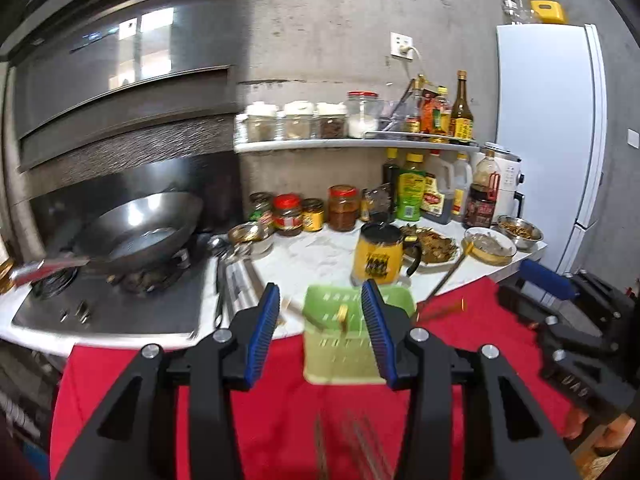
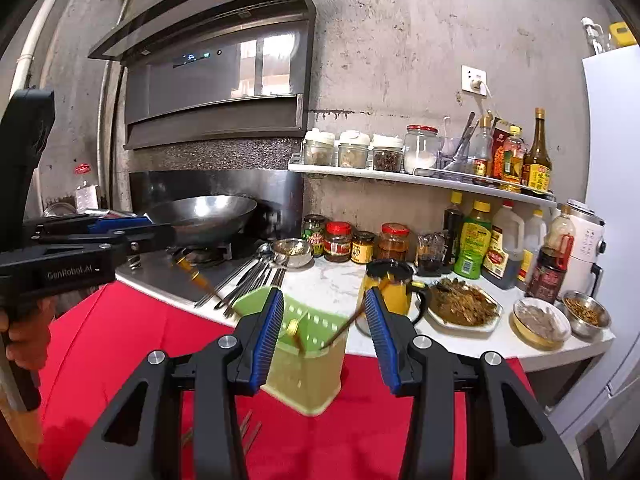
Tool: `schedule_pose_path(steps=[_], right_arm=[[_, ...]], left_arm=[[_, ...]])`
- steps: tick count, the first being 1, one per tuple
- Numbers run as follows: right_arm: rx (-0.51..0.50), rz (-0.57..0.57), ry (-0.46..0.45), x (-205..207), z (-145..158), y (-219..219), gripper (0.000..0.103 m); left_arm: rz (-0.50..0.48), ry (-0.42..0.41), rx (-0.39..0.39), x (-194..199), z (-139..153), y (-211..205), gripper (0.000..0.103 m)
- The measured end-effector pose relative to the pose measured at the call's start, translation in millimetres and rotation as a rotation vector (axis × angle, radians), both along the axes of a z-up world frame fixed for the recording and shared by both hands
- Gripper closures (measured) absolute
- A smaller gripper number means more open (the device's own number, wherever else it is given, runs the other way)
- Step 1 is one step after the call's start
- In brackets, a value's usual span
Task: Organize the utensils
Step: 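Open both tools to release the chopsticks into the green holder, then move both open tools back down toward the remaining chopsticks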
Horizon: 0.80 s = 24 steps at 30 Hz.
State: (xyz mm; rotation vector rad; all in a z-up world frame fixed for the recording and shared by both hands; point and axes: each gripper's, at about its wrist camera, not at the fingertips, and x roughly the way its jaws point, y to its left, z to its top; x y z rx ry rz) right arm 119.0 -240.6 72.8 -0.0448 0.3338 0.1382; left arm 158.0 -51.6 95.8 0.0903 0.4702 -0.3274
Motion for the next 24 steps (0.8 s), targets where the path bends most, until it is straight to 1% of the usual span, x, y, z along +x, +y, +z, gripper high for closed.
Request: schedule_pose_path(steps=[1, 4, 11, 13, 20, 24], right_arm=[[0.005, 0.003, 0.01, -7, -4, 0, 0.058], [0.006, 0.011, 0.049, -32, -22, 2, 0.058], [0.003, 0.028, 0.152, -78, -80, 13, 0.058], [0.004, 0.036, 0.193, -89, -100, 17, 0.058], [0.015, 0.055, 0.305, -111, -154, 34, 0.058], [0.022, 0.069, 0.36, -114, -174, 47, 0.058]], left_arm=[[0.006, 0.007, 0.002, -6, -4, 4, 0.061], [0.038, 0.04, 0.036, -31, -29, 19, 0.061], [0.084, 0.177, 0.113, -80, -114, 46, 0.061], [0.1, 0.215, 0.11, -92, -135, 56, 0.061], [0.16, 0.279, 0.092, -117, -178, 83, 0.061], [0.182, 0.295, 0.102, -125, -193, 89, 0.061]])
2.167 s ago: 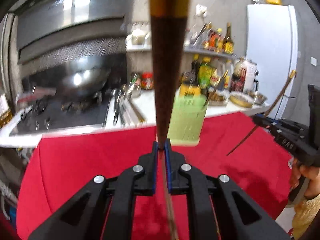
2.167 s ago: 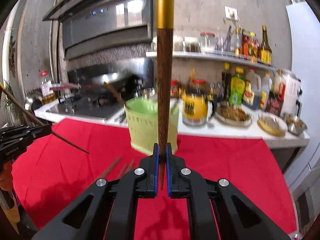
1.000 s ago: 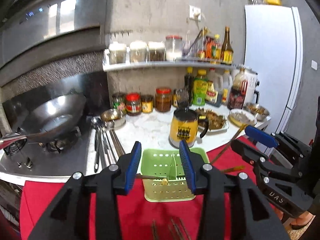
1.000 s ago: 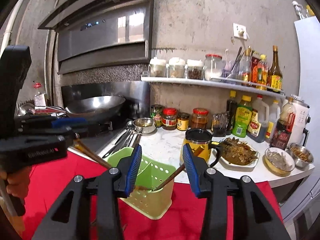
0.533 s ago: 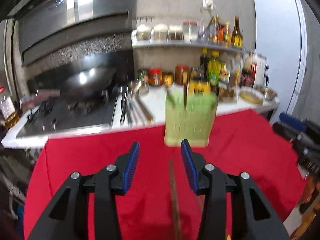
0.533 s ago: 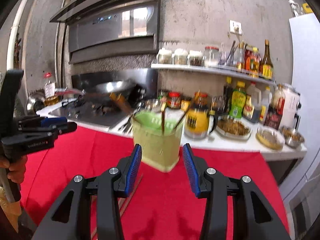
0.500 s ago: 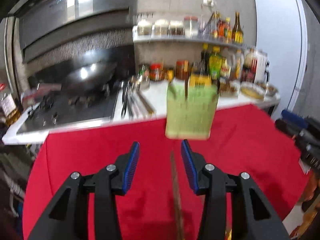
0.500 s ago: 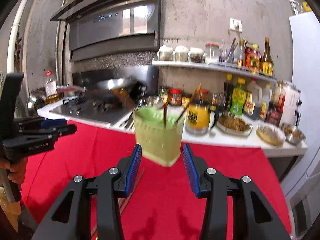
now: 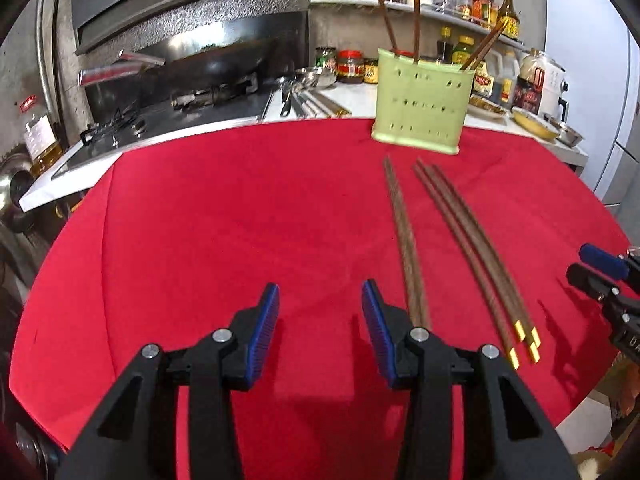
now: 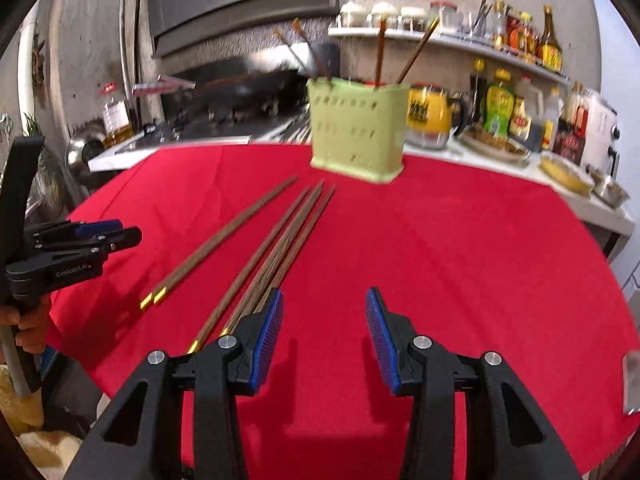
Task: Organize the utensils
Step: 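Move both open tools back down toward the remaining chopsticks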
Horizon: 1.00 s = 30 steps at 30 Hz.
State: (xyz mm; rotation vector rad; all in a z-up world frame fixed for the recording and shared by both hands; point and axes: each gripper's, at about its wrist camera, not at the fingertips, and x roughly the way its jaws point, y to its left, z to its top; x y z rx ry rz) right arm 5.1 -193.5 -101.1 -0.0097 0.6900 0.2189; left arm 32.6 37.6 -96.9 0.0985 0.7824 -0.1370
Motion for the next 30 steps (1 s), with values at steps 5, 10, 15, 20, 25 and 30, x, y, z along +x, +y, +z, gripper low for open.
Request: schedule_pose_path(steps=[5, 10, 15, 20, 25, 30], right_arm=[[0.017, 0.028, 0.052, 10, -10, 19, 0.072], [0.018, 0.043, 0.074, 20, -9, 29, 0.084], [0.025, 0.052, 0.092, 27, -11, 33, 0.084], [0.008, 0.049, 0.109, 33, -15, 37, 0.084], [-0.066, -0.003, 0.108, 35, -17, 32, 0.087], [-0.081, -0.063, 0.112, 34, -19, 13, 0.091]], left_arm=[[0.004, 0.022, -0.02, 1, -8, 5, 0.061], [0.008, 0.015, -0.03, 6, -5, 10, 0.061], [0.008, 0.019, -0.029, 10, -6, 10, 0.061], [-0.006, 0.029, -0.031, 12, -8, 7, 0.061], [-0.036, 0.039, -0.034, 13, -8, 0, 0.061], [-0.098, 0.081, -0.079, 15, -9, -10, 0.061]])
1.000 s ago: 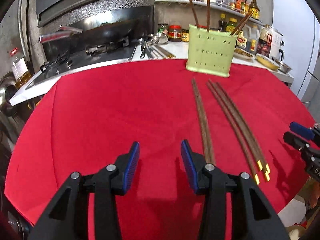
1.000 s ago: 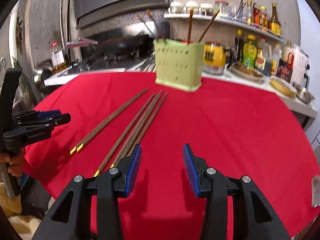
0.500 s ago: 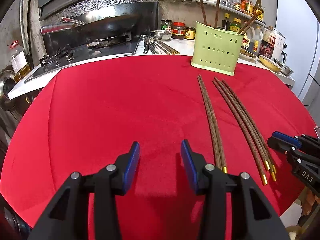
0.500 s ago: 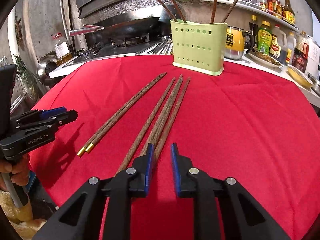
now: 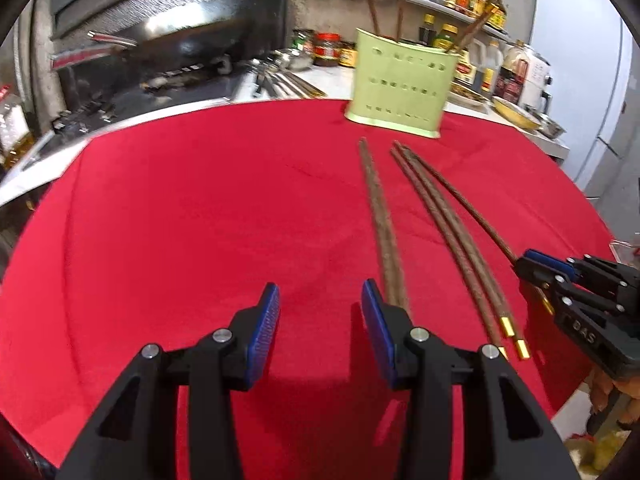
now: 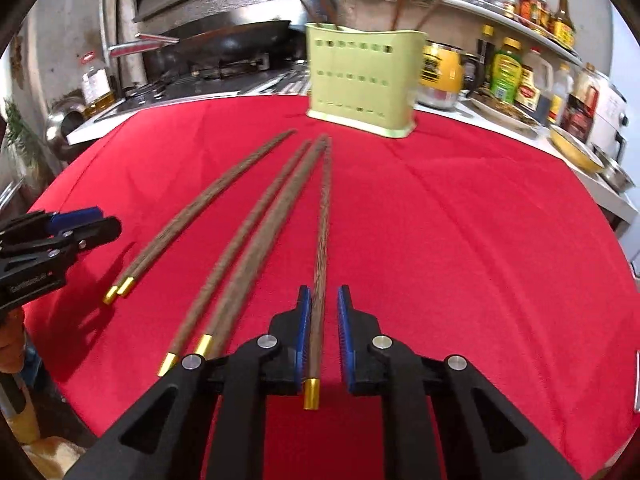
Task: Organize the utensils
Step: 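Move both open tools back down toward the remaining chopsticks, then close the right tool on a chopstick while the left tool grasps another chopstick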
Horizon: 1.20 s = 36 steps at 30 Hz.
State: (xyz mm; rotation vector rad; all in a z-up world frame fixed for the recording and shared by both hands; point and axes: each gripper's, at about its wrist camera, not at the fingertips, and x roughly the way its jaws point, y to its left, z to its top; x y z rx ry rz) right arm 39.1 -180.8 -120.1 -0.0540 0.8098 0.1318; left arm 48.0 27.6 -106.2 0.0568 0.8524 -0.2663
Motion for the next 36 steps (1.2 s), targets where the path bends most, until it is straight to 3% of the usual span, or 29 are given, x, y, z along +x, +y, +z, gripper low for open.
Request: schedule_pose_path(steps=[9, 12, 17, 19, 22, 26, 28, 36], right_arm=[[0.032, -0.043, -0.004, -1, -3, -27, 0.092], [0.045, -0.039, -0.003, -1, -3, -30, 0.091], [0.057, -0.028, -0.005, 0, -3, -31, 0.091], [0.064, -0.022, -0.007, 0, -3, -31, 0.091], [0.071, -0.019, -0.01, -1, -3, -33, 0.09], [0.119, -0.002, -0.008, -5, -4, -41, 0.09], [0.152, 0.014, -0.008, -9, -5, -45, 0.087], [0.131, 0.052, -0.04, -26, -5, -43, 0.083]], left_arm=[[-0.071, 0.034, 0.018, 9, -6, -29, 0.072], [-0.075, 0.034, 0.052, 12, -8, -35, 0.079], [-0.092, 0.028, 0.156, 10, -10, -43, 0.083], [-0.089, 0.033, 0.163, 11, -10, -40, 0.083], [-0.059, 0.048, 0.115, 15, -8, -25, 0.083], [-0.051, 0.092, -0.091, 14, -2, 10, 0.083], [-0.063, 0.086, -0.124, 9, 0, 18, 0.083], [-0.131, 0.035, 0.033, -14, -9, -9, 0.083]])
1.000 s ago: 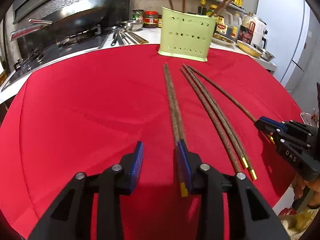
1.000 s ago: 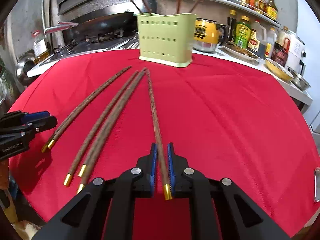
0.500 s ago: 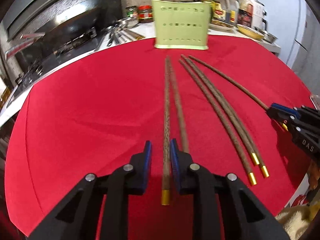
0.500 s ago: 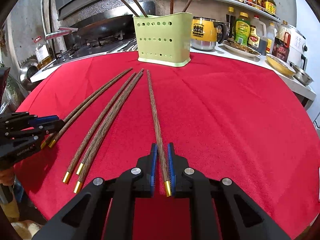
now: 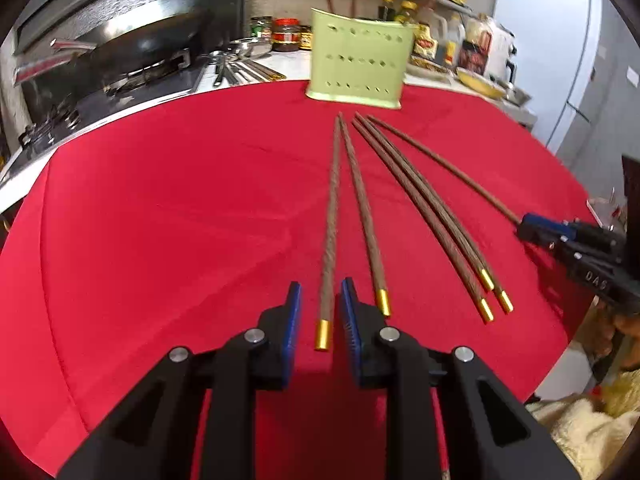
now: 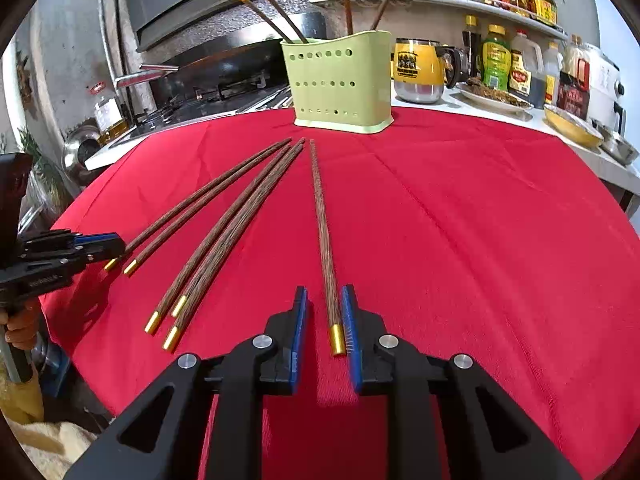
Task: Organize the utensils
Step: 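Close the right tool on a chopstick while the left tool grasps another chopstick, then lift both held chopsticks upright and carry them above the green holder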
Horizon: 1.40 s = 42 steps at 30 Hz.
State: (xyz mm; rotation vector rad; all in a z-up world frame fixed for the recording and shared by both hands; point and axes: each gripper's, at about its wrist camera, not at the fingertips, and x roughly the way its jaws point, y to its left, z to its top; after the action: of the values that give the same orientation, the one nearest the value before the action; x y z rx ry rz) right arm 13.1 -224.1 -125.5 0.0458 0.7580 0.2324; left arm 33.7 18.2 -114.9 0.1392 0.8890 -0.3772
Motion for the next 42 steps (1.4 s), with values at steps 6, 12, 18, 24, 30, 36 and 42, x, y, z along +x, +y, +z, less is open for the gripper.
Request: schedule_pose_path(steps=[6, 12, 18, 24, 30, 36, 42], right_arm=[[-0.025, -0.002, -0.017, -5, -1, 0, 0.084], [-0.058, 0.002, -0.032, -11, -2, 3, 0.084], [-0.048, -0.019, -0.036, -10, -3, 0, 0.092], [-0.025, -0.051, -0.045, -14, 2, -8, 0.096], [0.019, -0.047, -0.127, -18, 40, -13, 0.096], [0.058, -0.044, -0.234, -18, 90, -19, 0.096], [0.057, -0.049, -0.342, -19, 137, -22, 0.096]], left_arm=[[0.01, -0.033, 0.097, -3, -1, -10, 0.083], [0.029, -0.03, 0.15, -8, 0, -10, 0.083], [0.032, -0.055, 0.108, -7, -2, -9, 0.088], [0.029, -0.088, 0.053, -10, 8, -5, 0.096], [0.066, -0.231, -0.016, -16, 54, 3, 0.096], [0.071, -0.356, -0.088, -15, 108, 12, 0.096], [0.077, -0.441, -0.135, -19, 145, 17, 0.096]])
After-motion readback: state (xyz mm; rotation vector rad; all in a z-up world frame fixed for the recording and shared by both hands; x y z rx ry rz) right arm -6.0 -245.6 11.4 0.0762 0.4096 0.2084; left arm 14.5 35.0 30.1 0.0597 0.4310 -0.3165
